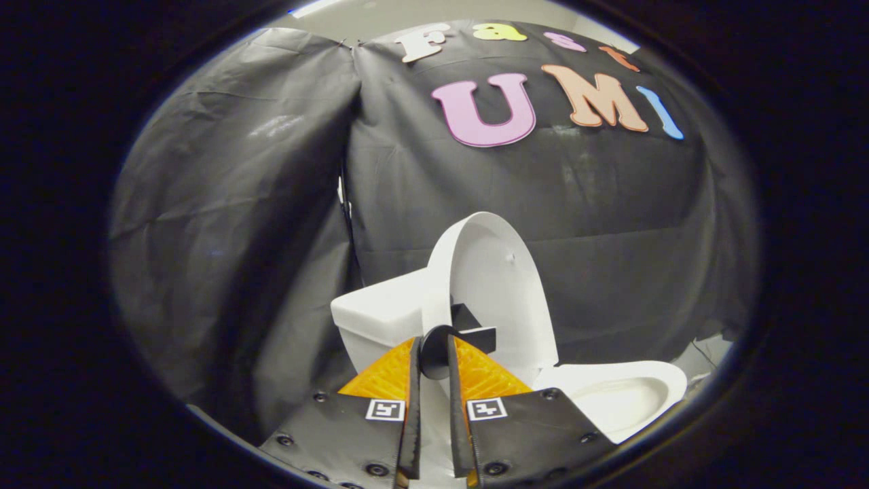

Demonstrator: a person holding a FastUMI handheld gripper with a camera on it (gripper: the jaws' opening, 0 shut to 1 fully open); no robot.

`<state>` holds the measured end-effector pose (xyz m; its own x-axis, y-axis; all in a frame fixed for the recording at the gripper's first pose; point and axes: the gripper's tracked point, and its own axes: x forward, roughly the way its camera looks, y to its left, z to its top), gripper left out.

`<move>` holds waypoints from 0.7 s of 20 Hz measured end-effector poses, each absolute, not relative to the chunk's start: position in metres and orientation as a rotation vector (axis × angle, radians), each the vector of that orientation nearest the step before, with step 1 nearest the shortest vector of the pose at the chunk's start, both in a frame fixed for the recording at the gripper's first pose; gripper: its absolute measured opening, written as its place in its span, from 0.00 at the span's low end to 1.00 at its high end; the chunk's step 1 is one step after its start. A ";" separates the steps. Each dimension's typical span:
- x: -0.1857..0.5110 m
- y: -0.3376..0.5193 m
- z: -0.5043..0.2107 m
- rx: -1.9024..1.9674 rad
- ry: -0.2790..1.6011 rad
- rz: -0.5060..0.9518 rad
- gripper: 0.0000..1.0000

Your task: Open the toilet lid.

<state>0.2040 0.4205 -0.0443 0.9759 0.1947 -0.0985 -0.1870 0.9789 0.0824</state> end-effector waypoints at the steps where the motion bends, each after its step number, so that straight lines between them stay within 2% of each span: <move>1: 0.203 0.421 -0.044 0.060 0.106 0.195 0.19; 7: 0.203 0.421 -0.045 0.083 0.088 0.189 0.19; 14: 0.183 0.428 -0.018 0.106 0.005 0.270 0.49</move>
